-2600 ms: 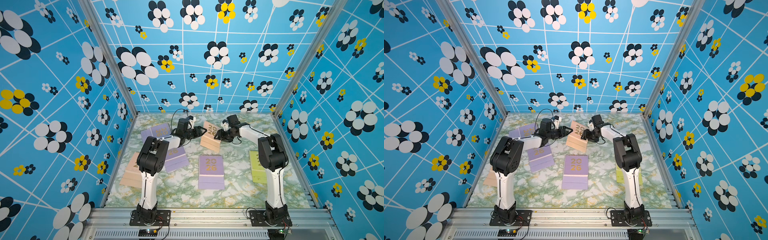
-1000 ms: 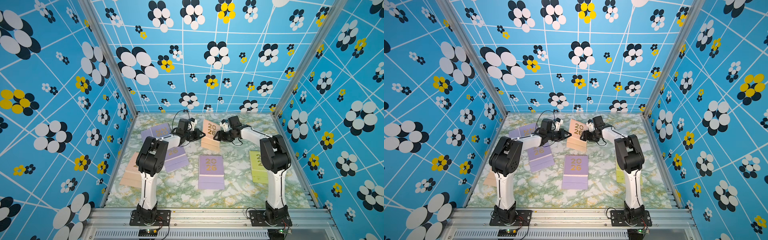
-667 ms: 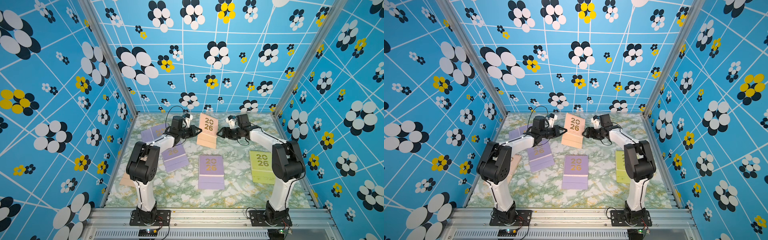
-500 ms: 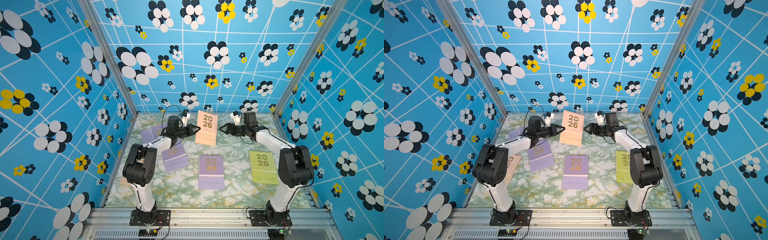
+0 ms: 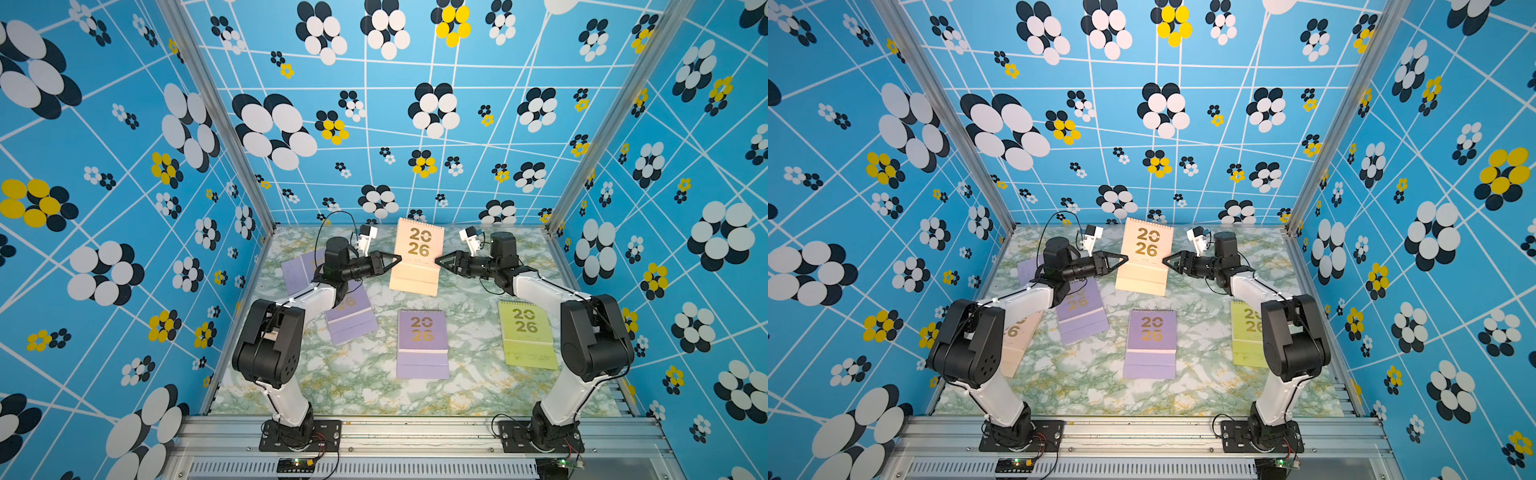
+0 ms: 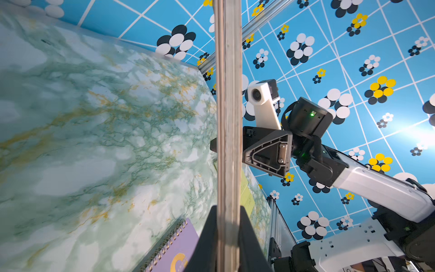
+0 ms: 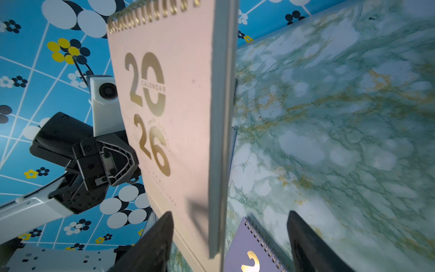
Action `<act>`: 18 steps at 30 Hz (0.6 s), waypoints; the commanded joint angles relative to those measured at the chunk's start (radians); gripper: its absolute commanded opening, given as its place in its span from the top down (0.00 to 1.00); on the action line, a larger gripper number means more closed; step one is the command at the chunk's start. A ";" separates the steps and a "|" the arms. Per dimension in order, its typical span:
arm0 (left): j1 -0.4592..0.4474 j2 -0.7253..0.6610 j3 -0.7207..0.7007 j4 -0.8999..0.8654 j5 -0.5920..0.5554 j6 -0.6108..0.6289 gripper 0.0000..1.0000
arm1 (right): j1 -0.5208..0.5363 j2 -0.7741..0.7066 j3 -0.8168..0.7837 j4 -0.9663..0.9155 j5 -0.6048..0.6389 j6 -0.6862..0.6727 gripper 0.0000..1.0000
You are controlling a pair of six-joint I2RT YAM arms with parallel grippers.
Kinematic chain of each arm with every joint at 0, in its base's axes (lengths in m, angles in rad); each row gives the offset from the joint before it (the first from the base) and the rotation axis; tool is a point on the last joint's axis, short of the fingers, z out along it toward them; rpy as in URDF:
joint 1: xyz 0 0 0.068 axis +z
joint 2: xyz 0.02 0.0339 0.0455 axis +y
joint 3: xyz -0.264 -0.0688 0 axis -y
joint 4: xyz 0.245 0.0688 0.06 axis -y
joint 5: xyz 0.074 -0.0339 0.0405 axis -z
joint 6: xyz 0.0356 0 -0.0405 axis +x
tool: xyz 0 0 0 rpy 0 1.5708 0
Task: Stack the calendars
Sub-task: Place the calendar at the calendar.
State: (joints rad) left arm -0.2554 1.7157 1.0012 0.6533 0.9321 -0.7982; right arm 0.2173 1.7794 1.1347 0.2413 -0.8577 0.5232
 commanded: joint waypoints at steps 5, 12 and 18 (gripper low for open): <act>-0.002 -0.037 -0.048 0.201 0.067 -0.077 1.00 | 0.002 0.006 -0.056 0.276 -0.105 0.131 0.24; -0.026 -0.057 -0.051 0.155 0.054 -0.036 1.00 | 0.056 0.012 -0.048 0.291 -0.129 0.127 0.31; -0.027 -0.074 -0.052 0.140 0.054 -0.024 1.00 | 0.075 0.018 -0.056 0.311 -0.127 0.139 0.56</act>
State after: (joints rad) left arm -0.2790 1.7000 0.9485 0.7551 0.9695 -0.8486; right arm 0.2863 1.7832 1.0874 0.5079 -0.9600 0.6544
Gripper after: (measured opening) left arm 0.148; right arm 0.460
